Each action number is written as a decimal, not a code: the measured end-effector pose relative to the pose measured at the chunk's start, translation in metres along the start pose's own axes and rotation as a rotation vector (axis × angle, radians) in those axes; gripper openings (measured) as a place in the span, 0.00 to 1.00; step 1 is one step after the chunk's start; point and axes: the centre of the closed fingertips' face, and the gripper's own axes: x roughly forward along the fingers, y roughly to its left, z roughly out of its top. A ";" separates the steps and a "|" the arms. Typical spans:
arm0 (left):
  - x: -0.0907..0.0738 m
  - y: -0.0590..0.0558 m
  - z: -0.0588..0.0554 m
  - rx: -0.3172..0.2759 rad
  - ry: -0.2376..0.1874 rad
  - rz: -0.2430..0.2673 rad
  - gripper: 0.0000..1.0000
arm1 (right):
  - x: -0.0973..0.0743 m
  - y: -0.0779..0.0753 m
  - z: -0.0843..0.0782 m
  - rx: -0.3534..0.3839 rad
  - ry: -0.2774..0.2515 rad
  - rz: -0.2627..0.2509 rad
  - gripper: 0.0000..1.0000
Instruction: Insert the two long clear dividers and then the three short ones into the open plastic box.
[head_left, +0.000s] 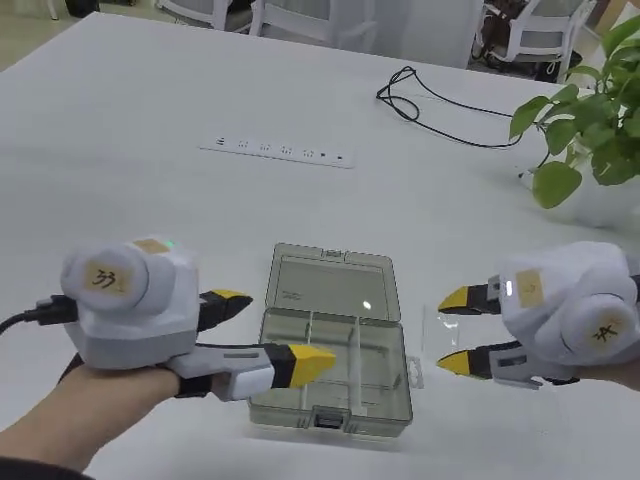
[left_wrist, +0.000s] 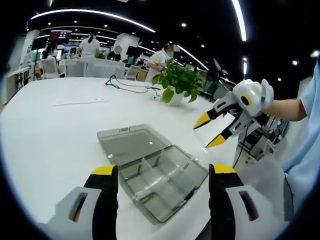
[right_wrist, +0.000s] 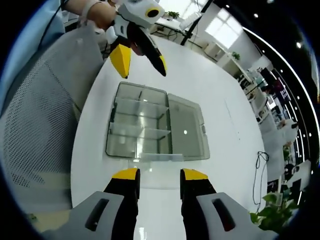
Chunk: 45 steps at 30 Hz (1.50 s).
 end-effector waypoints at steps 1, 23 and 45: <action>0.002 -0.002 0.000 -0.024 0.003 -0.005 0.72 | 0.000 -0.001 0.004 -0.014 -0.005 -0.008 0.33; 0.031 -0.042 -0.008 -0.247 0.038 -0.151 0.25 | 0.010 0.014 0.063 -0.204 -0.036 -0.120 0.33; 0.029 -0.056 -0.009 -0.358 0.024 -0.221 0.00 | 0.011 0.021 0.075 -0.247 -0.053 -0.115 0.33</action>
